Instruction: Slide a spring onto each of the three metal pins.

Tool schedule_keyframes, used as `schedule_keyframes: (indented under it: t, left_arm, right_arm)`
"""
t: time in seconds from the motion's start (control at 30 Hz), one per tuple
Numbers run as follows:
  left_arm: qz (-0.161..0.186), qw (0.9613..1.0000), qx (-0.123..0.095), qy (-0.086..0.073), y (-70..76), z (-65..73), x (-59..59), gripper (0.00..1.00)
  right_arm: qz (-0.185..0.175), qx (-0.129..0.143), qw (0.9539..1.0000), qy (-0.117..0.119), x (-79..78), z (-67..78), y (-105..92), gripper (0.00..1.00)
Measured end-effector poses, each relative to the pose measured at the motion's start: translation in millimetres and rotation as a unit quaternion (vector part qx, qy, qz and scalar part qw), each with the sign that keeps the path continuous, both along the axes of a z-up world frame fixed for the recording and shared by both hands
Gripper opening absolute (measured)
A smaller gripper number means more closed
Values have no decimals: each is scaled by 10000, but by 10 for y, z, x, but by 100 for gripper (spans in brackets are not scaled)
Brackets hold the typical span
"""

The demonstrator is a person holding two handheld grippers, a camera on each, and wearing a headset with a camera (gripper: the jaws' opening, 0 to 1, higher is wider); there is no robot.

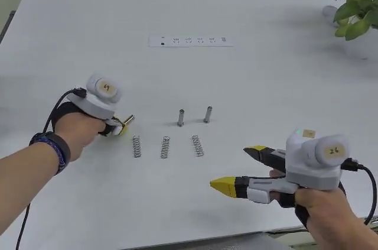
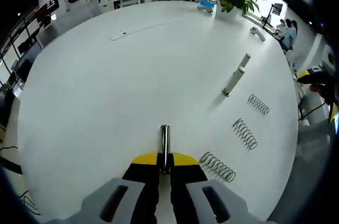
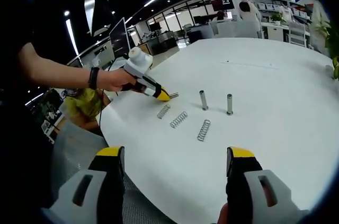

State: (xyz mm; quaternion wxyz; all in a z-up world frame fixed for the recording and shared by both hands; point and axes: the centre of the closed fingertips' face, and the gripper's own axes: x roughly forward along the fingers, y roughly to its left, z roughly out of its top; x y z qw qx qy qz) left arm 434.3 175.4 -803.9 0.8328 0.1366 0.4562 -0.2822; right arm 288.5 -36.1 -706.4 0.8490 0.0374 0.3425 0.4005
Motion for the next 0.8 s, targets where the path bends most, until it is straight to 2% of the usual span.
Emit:
schedule_keyframes:
  t: [0.27, 0.47, 0.8]
  left_arm:
    - [50, 10000, -45, -12, 45, 20, -1, 0]
    - [127, 9998, -113, -93, 82, 64, 31, 0]
    - [182, 9995, -164, -214, 119, 168, 2, 0]
  right_arm:
    - [-10, 94, 10000, 30, 47, -6, 19, 76]
    - [-34, 173, 9998, 70, 79, -21, 44, 75]
    - [-54, 279, 9995, 154, 99, -88, 105, 74]
